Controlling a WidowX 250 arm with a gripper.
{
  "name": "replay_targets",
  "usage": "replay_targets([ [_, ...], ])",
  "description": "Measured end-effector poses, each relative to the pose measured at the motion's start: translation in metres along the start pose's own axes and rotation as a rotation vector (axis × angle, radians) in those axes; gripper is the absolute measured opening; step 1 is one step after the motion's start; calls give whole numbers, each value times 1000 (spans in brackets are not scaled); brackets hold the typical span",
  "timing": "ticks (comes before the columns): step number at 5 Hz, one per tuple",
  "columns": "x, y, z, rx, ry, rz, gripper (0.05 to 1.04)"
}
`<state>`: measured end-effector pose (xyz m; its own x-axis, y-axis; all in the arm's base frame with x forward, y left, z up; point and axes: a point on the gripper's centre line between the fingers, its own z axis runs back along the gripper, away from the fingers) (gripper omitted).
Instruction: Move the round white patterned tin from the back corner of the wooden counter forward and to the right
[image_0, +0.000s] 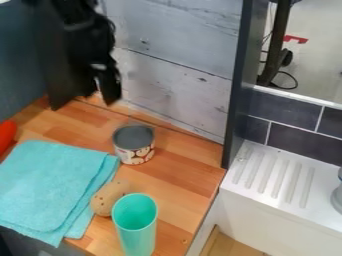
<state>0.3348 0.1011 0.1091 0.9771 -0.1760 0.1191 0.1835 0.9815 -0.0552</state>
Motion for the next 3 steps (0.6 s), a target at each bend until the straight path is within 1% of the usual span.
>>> replay_targets([
  [1, -40, 1, 25, 165, 132, -12, 1001],
  [2, -68, -4, 37, 231, 188, -22, 1001],
  [3, -82, -9, 44, 233, 202, -30, 1000],
])
